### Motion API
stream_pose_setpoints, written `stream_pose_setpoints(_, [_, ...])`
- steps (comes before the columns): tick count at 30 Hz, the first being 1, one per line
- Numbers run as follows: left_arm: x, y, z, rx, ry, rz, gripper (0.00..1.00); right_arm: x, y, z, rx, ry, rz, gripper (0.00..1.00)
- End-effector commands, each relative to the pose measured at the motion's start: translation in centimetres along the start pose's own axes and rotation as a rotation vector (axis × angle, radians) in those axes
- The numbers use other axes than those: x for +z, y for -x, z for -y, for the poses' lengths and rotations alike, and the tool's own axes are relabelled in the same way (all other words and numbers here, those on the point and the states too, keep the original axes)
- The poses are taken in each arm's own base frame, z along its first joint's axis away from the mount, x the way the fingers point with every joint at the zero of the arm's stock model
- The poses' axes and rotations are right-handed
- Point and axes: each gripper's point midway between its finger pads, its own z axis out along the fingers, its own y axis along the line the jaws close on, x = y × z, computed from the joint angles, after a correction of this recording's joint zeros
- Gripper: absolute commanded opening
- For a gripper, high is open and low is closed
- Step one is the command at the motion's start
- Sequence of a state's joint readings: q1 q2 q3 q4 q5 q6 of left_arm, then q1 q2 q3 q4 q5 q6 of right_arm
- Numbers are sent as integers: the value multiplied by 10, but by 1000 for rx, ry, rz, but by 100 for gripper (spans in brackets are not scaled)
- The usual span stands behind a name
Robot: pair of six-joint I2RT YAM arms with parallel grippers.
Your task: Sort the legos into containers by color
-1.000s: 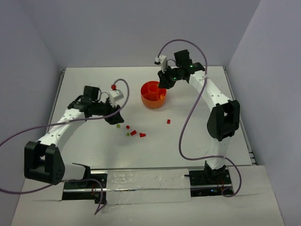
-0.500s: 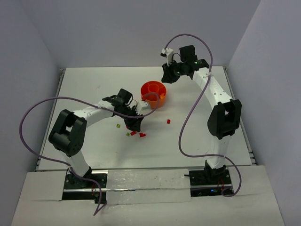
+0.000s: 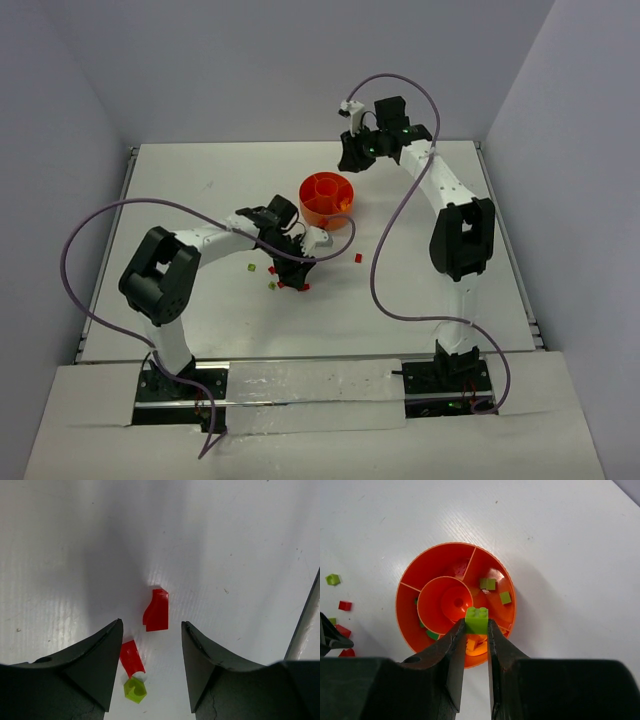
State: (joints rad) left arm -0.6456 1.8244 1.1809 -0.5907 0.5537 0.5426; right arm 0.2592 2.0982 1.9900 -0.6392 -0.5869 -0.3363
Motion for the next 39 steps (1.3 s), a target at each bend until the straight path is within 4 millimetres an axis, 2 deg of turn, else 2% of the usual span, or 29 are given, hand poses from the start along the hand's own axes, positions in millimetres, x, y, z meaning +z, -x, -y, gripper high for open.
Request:
stream_pose_setpoints(1, [2,18,9,63,-38,24,60,-2,23,8,-20,-21,73,11])
stream_pose_setpoints(6, [12,10,7,31,17,1,59,0,18,5,-25,-9,72,11])
stream_pose_setpoints(10, [19,-3,-12,-6,123,-30,54,3,7,0,-49,6,50,11])
stream_pose_setpoints(16, [21,-10,-23,2,198,-40,46,8,1,-4,-51,16,39,11])
stream_pose_setpoints(22, [19,-17,-20,47,209,-36,26,11,-4,-6,-60,18,23,11])
stream_pose_setpoints(26, [10,-7,-10,71,181,14,10,9,-6,-11,-70,23,16,11])
stream_pose_setpoints(30, [-9,14,-5,106,185,93,1,6,-10,-16,-104,33,7,11])
stream_pose_setpoints(33, [-47,45,-15,10,168,232,0,12,-16,-14,-104,39,-2,10])
stream_pose_setpoints(35, [-77,62,-21,-64,127,337,0,13,-11,-14,-100,46,6,10])
stream_pose_setpoints(39, [-136,83,-39,-168,123,481,0,16,-4,-10,-107,28,41,10])
